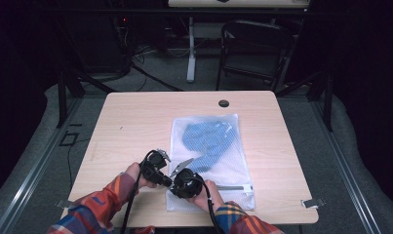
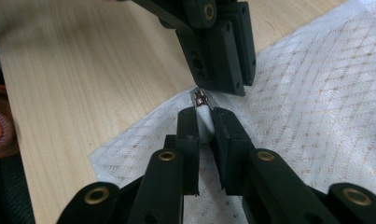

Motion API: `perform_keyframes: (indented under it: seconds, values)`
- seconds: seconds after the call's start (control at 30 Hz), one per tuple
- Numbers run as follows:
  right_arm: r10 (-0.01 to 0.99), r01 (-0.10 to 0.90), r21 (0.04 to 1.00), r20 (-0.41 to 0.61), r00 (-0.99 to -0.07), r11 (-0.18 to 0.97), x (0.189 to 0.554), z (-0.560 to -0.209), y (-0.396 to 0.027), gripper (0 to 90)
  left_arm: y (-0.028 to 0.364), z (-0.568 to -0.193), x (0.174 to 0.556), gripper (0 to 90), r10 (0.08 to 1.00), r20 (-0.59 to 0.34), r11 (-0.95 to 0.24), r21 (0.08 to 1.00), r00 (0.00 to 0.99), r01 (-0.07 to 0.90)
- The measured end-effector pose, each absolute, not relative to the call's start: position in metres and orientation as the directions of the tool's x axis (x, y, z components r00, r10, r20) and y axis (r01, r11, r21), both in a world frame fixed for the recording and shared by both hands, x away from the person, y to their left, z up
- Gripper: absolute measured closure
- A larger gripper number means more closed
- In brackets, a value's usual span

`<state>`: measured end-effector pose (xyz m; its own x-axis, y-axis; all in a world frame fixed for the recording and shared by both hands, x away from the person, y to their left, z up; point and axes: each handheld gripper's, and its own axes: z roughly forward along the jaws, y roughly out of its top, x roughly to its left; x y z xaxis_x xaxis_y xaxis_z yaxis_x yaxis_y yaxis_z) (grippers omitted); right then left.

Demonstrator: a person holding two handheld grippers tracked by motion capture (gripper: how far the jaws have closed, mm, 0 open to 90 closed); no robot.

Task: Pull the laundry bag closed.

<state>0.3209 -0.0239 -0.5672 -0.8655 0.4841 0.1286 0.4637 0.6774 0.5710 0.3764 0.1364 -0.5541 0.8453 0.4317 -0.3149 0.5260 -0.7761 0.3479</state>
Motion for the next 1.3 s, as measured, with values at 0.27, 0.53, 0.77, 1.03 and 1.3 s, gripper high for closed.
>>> perform_keyframes:
  seconds: [0.27,0.53,0.77,1.03,1.3]
  values:
    - [0.485,0.449,0.569,0.098,-0.869,0.689,0.3185,-0.5666,-0.0217,82.3,0.1327,-0.5545,0.372,90.0,0.435,-0.273,-0.787,0.348,0.858,0.509]
    - [0.498,0.47,0.56,0.116,-0.86,0.682,0.3184,-0.566,-0.0247,86.8,0.1345,-0.5559,0.3721,90.0,0.428,-0.275,-0.783,0.362,0.861,0.505]
    - [0.495,0.469,0.562,0.117,-0.861,0.682,0.3187,-0.5664,-0.0261,86.6,0.1359,-0.5567,0.3734,90.0,0.427,-0.294,-0.776,0.366,0.855,0.513]
    - [0.507,0.484,0.582,0.137,-0.851,0.654,0.3194,-0.5685,-0.024,83.7,0.1359,-0.5584,0.375,90.0,0.424,-0.332,-0.766,0.366,0.843,0.529]
    - [0.502,0.482,0.579,0.139,-0.853,0.658,0.3191,-0.5684,-0.0233,86.4,0.1353,-0.5548,0.3744,87.9,0.417,-0.317,-0.788,0.34,0.852,0.513]
